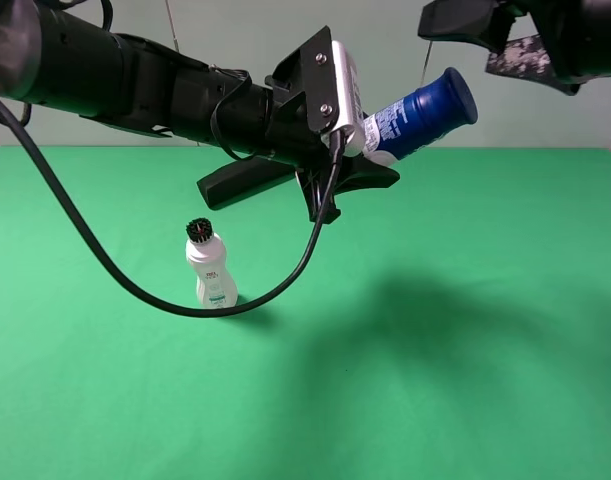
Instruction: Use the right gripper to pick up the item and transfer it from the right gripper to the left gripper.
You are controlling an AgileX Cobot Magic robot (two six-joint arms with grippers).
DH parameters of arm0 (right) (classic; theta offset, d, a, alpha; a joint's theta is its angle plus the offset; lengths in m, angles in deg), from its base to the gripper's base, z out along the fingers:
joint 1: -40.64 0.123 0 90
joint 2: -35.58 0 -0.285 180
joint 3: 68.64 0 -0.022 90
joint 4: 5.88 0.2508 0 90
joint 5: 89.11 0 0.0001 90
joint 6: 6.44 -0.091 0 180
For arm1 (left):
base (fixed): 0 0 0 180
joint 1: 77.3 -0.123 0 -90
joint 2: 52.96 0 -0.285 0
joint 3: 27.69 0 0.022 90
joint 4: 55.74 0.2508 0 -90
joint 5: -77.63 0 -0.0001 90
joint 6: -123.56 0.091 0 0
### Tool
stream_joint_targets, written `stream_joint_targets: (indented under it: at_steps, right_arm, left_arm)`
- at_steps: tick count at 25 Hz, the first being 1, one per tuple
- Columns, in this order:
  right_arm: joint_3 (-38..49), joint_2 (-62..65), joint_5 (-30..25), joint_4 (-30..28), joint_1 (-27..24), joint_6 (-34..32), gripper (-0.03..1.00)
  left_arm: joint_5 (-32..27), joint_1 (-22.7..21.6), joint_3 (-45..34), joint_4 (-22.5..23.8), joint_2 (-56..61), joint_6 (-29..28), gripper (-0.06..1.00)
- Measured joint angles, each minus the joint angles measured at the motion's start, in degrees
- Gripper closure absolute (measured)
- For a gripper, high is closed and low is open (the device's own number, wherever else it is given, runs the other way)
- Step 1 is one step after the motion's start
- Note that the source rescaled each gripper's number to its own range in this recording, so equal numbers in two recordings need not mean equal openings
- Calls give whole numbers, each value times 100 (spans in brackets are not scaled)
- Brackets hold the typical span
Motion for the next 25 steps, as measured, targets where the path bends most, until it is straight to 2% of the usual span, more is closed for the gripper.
stream_joint_targets:
  at_steps: [3, 6, 9, 12, 15, 19, 25]
  right_arm:
    - [0, 173, 9, -1297, 0, -1125, -3]
    - [0, 262, -101, -3073, 0, -2545, -3]
    - [0, 262, -465, -4678, 0, -4013, -3]
    - [0, 317, -976, -5689, 0, -4835, -3]
    - [0, 605, -1350, -6058, 0, -5104, -3]
    - [0, 1201, -1797, -6258, 0, -5179, -3]
    - [5, 2292, -2722, -6476, 0, -4915, -3]
  left_arm:
    - [0, 0, 0, 0, 0, 0, 94]
    - [-11, 0, 0, 0, 0, 0, 94]
    - [-28, 0, -6, 13, -7, 0, 94]
    - [-102, 0, -6, 13, -6, 0, 94]
    - [-143, 0, -6, 2, -6, 0, 94]
    - [-191, 0, -6, 2, -6, -5, 94]
    - [-271, 0, -6, 2, -6, -5, 94]
